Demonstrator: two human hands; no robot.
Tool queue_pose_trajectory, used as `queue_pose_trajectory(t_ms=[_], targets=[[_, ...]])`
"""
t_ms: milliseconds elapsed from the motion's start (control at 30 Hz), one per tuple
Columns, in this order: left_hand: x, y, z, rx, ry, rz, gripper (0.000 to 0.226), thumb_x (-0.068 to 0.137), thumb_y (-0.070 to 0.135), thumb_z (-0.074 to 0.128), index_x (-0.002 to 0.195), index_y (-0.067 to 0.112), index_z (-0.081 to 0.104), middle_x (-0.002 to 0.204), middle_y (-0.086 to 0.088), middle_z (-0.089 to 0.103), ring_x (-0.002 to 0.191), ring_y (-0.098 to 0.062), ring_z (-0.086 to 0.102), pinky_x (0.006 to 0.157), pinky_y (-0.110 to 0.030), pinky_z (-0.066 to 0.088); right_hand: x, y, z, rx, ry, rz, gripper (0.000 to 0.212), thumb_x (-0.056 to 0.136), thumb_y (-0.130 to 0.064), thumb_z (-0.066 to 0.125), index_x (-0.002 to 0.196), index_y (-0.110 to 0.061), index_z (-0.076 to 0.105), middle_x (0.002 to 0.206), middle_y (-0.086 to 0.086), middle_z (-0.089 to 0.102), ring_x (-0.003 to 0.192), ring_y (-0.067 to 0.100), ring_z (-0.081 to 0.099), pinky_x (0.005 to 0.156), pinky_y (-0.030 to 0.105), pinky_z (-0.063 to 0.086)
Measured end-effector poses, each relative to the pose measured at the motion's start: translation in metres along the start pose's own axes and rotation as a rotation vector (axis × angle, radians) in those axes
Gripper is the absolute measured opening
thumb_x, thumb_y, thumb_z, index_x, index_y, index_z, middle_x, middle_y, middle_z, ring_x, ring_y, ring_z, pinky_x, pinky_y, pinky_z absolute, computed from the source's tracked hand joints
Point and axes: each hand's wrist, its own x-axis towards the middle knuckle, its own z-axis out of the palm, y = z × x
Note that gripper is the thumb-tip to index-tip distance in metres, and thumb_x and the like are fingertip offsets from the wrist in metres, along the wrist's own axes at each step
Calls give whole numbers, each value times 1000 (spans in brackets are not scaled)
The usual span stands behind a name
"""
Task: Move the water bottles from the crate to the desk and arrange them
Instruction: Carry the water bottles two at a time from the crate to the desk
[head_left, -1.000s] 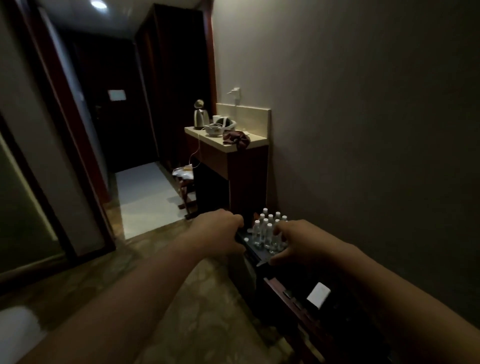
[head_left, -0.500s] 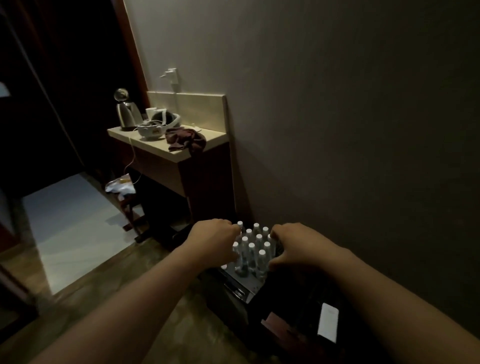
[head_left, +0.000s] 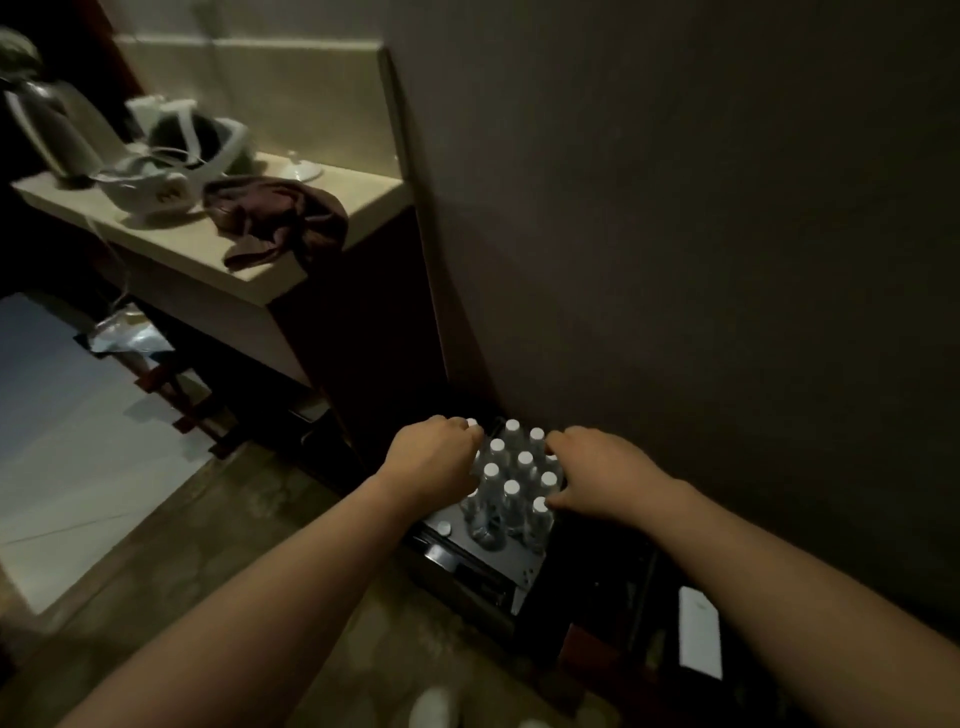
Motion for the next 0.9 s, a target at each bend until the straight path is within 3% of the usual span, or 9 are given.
queue_pose_trajectory(t_ms=[267, 633, 900], targets=[[78, -58, 129, -63, -167, 141, 40, 86, 42, 61, 117, 17, 53, 112, -2, 56, 103, -24, 57, 68, -36, 51, 81, 25, 94, 53, -63, 272, 46, 83, -43, 64, 119, -17, 53, 112, 5, 56, 98, 22, 59, 77, 36, 54], [129, -79, 280, -106, -400, 218, 50, 87, 38, 64, 127, 12, 48, 125, -10, 53, 112, -31, 56, 85, -42, 54, 146, 47, 230, 185, -147, 564, 55, 84, -40, 68, 129, -16, 47, 114, 9, 56, 102, 26, 58, 78, 39, 55], [149, -67, 347, -70, -505, 258, 37, 90, 24, 61, 123, 14, 46, 120, -12, 54, 106, -33, 59, 77, -40, 52, 174, 61, 300, 250, -206, 635, 58, 84, -34, 71, 133, -19, 44, 122, 11, 51, 111, 30, 54, 87, 39, 52]])
